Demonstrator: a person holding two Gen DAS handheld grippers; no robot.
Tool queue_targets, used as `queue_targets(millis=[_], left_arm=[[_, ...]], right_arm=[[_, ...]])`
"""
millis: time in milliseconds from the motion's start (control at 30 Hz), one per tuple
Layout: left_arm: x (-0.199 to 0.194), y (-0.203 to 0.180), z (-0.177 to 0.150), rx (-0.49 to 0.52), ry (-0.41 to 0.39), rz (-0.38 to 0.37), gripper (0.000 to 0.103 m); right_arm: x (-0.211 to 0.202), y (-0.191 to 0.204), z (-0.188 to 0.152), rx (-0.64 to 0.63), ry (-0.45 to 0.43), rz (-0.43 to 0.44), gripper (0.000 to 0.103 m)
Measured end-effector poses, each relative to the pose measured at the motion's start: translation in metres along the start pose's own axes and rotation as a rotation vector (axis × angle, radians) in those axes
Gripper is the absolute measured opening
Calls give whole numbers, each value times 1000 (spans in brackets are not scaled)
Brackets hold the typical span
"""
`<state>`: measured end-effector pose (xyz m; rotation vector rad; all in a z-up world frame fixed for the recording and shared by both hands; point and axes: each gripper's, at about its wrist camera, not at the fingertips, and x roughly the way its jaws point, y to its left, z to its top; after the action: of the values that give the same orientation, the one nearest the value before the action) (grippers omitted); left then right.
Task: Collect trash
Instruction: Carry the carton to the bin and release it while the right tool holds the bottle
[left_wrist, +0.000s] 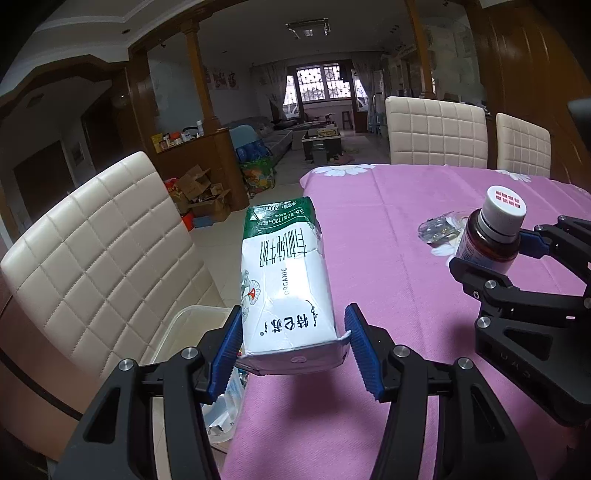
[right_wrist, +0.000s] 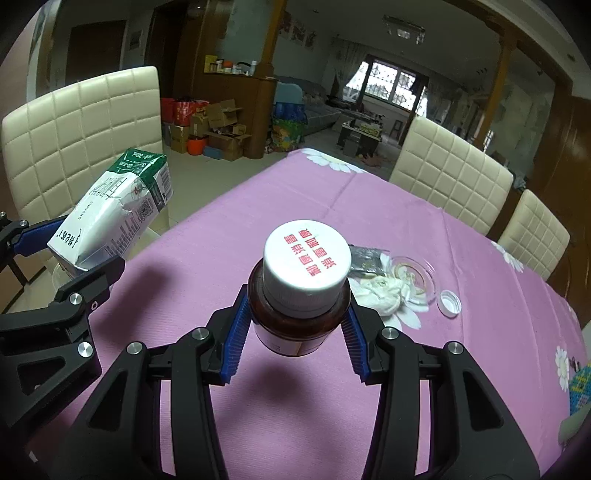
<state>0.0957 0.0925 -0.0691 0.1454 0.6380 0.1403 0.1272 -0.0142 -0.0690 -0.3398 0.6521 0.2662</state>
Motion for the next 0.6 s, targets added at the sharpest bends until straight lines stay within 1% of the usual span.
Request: queue_targets(millis=[333,600], left_arm=[[-1,34,-8,-46,-2,39,54],[6,67,-14,-108,12,79,54]], right_arm=[[-3,37,17,-77,-29,29,48],[2,73,32,-132,-48,67,48]])
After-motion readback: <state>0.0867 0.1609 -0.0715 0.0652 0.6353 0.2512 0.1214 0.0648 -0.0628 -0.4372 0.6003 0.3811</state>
